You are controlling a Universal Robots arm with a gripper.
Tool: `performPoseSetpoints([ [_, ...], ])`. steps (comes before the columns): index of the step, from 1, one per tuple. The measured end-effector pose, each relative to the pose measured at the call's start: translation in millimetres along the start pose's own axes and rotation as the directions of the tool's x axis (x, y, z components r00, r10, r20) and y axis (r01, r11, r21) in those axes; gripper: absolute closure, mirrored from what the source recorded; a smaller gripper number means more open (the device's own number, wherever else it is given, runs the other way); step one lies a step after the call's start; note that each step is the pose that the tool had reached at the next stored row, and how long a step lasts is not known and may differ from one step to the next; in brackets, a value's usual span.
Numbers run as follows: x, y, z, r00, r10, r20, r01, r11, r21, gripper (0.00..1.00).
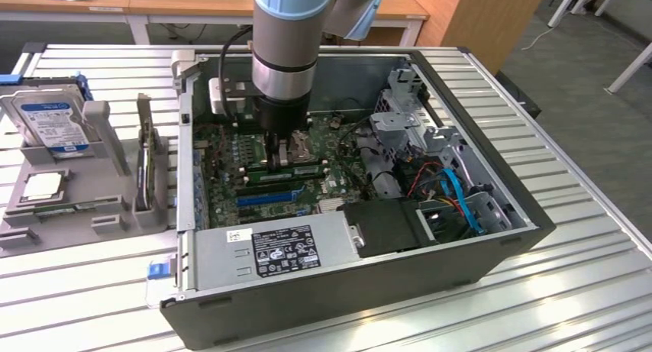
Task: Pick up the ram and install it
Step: 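Press down the ram until it locks into place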
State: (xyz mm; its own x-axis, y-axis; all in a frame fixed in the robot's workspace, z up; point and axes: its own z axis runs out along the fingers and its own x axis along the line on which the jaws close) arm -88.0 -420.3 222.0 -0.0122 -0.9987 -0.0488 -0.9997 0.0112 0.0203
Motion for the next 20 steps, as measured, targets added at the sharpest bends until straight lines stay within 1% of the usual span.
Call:
performPoseSetpoints([
  [2, -0.2, -0.2, -1.0, 1.0000, 0.000, 0.0012, 0.000, 1.0000, 0.0012, 0.90],
  [3, -0.3, -0.1, -2.6, 1.0000, 0.000, 0.0009, 0.000, 1.0000, 0.0006, 0.90],
  [4, -0.2, 0.0, -4.7, 1.0000, 0.000, 0.0001, 0.000, 1.0000, 0.0001, 0.90],
  [8, -0.6, 0.2, -13.2, 1.0000, 0.000, 0.0000, 0.000, 1.0000, 0.0001, 0.90],
  [15, -1.6, 0.7, -32.8, 1.0000, 0.000, 0.0000, 0.000, 1.0000, 0.0000, 0.90],
  [20, -2.4, 1.0, -48.8, 1.0000, 0.000, 0.0000, 0.000, 1.0000, 0.0000, 0.90],
])
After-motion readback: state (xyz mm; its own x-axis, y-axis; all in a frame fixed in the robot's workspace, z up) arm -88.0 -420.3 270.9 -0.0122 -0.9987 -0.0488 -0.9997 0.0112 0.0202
